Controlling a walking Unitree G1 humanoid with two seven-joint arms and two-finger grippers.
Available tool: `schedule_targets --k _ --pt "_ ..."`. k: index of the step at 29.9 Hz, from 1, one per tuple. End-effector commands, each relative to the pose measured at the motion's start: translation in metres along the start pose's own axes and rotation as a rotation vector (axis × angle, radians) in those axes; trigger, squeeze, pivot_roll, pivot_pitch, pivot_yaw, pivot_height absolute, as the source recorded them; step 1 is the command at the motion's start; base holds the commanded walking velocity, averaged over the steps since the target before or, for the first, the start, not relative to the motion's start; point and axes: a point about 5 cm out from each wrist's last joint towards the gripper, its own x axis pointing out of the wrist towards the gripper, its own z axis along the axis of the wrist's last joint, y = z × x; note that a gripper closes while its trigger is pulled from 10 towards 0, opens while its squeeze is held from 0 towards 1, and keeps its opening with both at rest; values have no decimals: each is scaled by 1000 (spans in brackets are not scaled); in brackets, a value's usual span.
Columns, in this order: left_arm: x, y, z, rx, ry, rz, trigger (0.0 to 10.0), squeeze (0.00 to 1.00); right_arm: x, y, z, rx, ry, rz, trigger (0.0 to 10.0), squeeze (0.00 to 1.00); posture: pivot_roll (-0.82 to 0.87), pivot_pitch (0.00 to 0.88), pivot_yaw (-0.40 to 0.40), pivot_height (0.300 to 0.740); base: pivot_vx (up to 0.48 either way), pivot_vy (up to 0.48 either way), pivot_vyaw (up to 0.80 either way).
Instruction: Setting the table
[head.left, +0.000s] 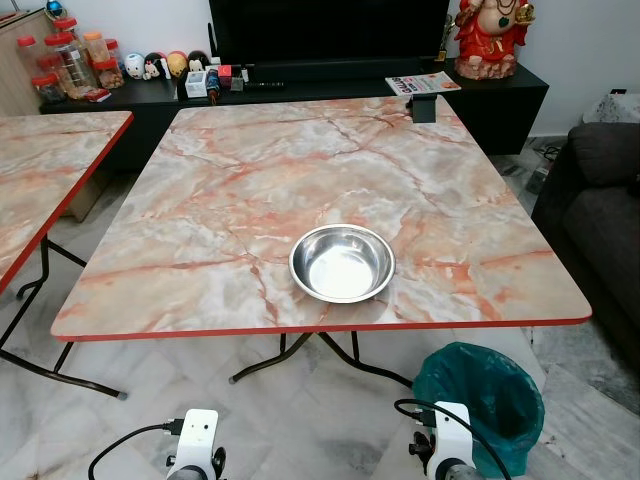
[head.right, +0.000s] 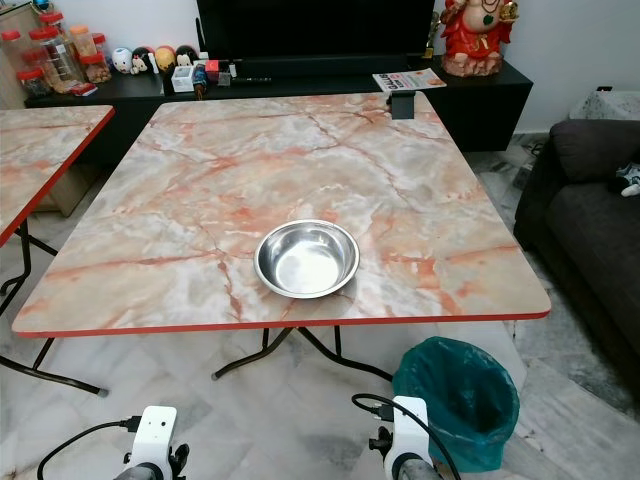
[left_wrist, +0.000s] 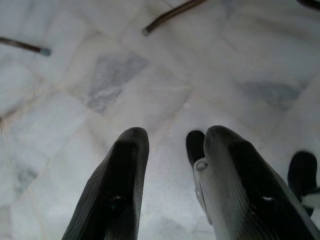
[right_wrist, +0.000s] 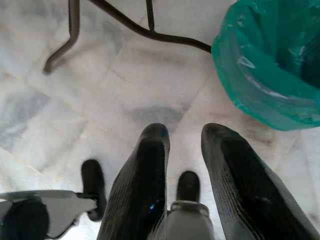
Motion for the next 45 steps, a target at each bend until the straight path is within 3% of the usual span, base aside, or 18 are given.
schedule_targets --k 1,15,25,45 --pt "-2 10 -10 -1 39 34 10000 0 1 6 4 38 -14 10 10000 0 17 10 33 740 0 319 0" --pt "-6 17 -19 7 49 86 10000 0 1 5 1 21 6 5 10000 0 14 13 37 740 0 362 0" --pt "-6 12 -19 38 42 74 10000 0 1 6 0 26 1 2 10000 0 17 1 44 740 0 437 0" --pt "-6 17 -19 53 41 90 10000 0 1 8 0 41 -2 -2 10000 0 32 7 50 740 0 480 0"
